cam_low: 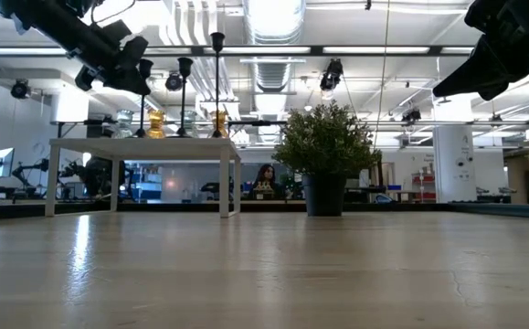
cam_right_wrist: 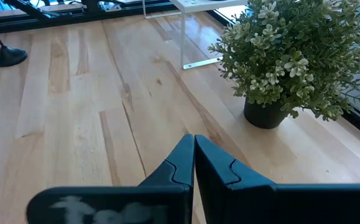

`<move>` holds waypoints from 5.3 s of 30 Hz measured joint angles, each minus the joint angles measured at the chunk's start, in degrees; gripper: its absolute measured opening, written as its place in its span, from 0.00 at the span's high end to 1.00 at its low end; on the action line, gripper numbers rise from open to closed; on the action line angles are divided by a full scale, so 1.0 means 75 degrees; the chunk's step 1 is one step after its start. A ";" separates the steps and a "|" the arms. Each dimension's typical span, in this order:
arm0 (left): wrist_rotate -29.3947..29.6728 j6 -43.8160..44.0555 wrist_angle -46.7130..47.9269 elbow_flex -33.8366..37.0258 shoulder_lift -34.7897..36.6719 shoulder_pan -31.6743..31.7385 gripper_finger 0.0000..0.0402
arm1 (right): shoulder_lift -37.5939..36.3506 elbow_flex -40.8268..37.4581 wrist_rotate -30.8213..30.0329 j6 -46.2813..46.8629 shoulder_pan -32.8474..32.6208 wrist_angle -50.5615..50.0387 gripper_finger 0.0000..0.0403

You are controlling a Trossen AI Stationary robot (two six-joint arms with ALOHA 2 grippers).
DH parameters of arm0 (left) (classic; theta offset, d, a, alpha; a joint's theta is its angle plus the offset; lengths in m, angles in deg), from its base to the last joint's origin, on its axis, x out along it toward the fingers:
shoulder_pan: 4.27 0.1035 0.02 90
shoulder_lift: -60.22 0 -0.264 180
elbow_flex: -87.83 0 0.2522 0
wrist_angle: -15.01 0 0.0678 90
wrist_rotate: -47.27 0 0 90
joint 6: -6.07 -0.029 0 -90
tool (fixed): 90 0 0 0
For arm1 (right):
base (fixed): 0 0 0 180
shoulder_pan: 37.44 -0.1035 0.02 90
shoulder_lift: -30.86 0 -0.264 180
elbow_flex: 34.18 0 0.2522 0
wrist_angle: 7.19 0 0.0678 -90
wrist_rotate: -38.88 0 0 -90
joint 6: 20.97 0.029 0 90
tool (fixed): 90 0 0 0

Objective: Pick & Place candle stick holders
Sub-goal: Put the small black candle holder on the shelf, then put the large black candle holder on the shelf

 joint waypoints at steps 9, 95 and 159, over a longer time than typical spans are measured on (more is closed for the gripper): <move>-0.0012 0.0084 -0.0018 0.0005 -0.0026 0.0006 0.79 | 0.0000 0.0000 0.0000 0.0003 -0.0001 0.0000 0.98; -0.7434 -0.0712 0.0722 0.1873 0.2002 -0.6196 0.69 | 0.0000 0.0003 0.0000 0.0003 -0.0006 0.0000 0.98; -0.2971 0.2027 0.1072 -0.0724 0.0248 -0.8686 0.96 | 0.0000 0.0002 0.0000 0.0002 -0.0006 0.0000 0.98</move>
